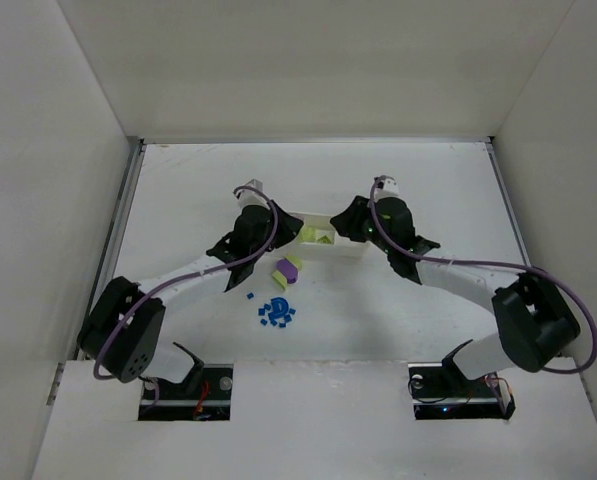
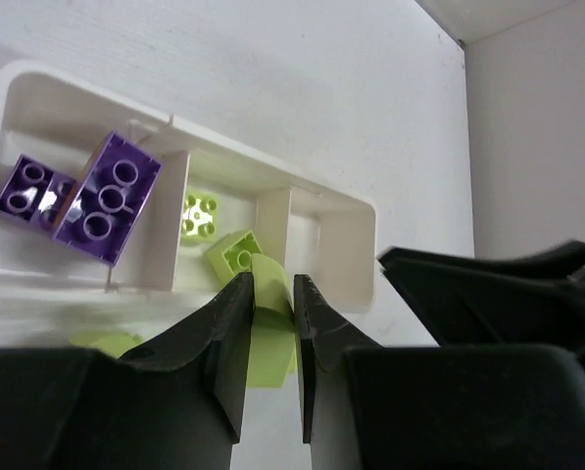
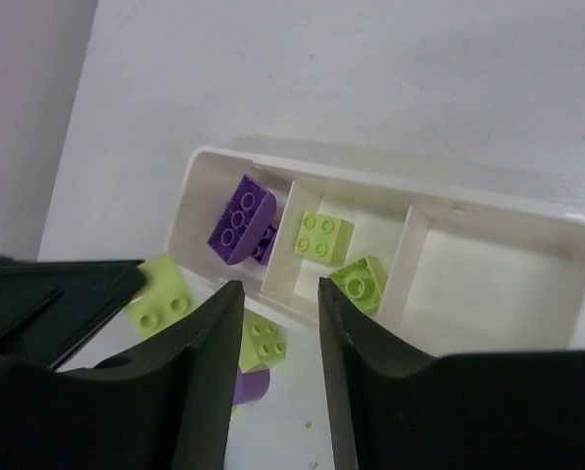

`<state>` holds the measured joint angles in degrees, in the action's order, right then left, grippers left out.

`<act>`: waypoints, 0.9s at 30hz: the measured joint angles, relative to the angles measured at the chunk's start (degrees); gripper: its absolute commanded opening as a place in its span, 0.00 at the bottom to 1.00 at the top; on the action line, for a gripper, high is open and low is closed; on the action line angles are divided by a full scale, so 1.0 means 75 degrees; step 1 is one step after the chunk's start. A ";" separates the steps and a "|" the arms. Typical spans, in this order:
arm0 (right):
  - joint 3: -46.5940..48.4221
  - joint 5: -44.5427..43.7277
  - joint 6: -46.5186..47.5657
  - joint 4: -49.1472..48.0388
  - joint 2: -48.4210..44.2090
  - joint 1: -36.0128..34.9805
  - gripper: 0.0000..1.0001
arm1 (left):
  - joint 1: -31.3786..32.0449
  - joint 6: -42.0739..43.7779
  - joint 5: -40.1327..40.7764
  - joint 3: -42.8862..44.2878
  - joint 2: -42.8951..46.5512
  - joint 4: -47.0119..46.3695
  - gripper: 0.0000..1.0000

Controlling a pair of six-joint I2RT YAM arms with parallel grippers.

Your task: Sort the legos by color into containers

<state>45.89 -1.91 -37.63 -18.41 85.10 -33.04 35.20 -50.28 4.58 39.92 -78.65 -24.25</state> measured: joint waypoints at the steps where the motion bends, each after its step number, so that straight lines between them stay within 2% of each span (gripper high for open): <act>1: -0.0119 -0.0055 -0.0003 0.0000 -0.0224 0.0000 0.41 | 0.0012 0.0070 0.0020 0.0122 -0.0149 -0.0020 0.06; 6: -0.0699 -0.0393 -0.0009 -0.0105 -0.1169 0.0026 0.44 | 0.0102 0.0452 0.0169 0.0898 -0.1253 -0.0248 0.06; 12: -0.1172 -0.0501 -0.0044 -0.0216 -0.1294 0.0251 0.48 | 0.0300 0.0734 0.0245 0.1483 -0.2416 -0.0388 0.09; 17: -0.1227 -0.0495 -0.0079 -0.0233 -0.1294 0.0303 0.57 | 0.0431 0.0842 0.0358 0.1582 -0.2649 -0.0393 0.24; 19: -0.1230 -0.0493 -0.0082 -0.0236 -0.1297 0.0303 0.60 | 0.0463 0.0866 0.0417 0.1600 -0.2652 -0.0431 0.35; 21: -0.1230 -0.0495 -0.0073 -0.0236 -0.1297 0.0303 0.61 | 0.0475 0.0880 0.0460 0.1606 -0.2652 -0.0460 0.43; 24: -0.1230 -0.0495 -0.0058 -0.0233 -0.1297 0.0294 0.61 | 0.0478 0.0895 0.0522 0.1606 -0.2646 -0.0458 0.49; 27: -0.1227 -0.0498 0.0032 -0.0236 -0.1268 0.0189 0.50 | 0.0440 0.0915 0.0589 0.1580 -0.2535 -0.0446 0.50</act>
<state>36.69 -5.65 -37.39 -20.18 75.59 -31.62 38.50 -43.42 8.99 51.77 -97.67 -27.59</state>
